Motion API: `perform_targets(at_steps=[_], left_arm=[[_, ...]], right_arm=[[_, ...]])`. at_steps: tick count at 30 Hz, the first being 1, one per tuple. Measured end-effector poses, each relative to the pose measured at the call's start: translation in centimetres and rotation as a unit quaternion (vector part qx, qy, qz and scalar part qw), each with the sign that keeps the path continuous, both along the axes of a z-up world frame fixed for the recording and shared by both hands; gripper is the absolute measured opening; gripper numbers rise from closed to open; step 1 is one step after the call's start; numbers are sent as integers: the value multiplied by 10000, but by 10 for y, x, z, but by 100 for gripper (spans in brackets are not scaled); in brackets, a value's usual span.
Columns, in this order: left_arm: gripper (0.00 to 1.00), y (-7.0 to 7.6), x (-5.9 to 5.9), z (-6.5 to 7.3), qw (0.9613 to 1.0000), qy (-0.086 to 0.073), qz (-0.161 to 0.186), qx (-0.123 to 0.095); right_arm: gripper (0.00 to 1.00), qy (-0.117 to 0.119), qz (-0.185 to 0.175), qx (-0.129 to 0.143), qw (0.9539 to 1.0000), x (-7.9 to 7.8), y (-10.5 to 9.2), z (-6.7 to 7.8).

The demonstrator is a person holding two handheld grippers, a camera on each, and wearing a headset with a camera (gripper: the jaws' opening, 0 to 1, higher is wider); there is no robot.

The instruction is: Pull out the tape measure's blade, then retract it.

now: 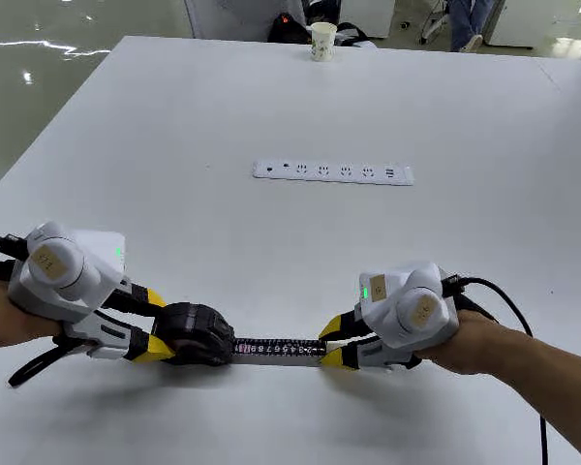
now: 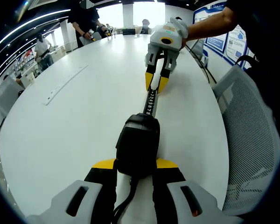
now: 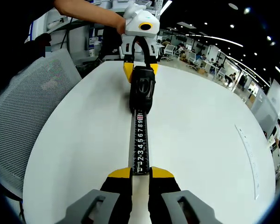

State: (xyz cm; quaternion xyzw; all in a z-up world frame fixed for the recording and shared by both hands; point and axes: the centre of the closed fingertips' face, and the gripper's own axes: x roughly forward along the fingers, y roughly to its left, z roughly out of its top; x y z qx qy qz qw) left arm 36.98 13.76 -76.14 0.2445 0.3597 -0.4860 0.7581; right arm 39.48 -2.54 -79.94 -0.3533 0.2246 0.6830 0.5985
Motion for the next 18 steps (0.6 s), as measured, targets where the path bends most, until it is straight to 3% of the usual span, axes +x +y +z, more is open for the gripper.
perform_targets(at_steps=[18], left_arm=[[23,0,1,0,10000,-8,2,12]], right_arm=[[8,78,-87,-29,9999,1,-20,2]])
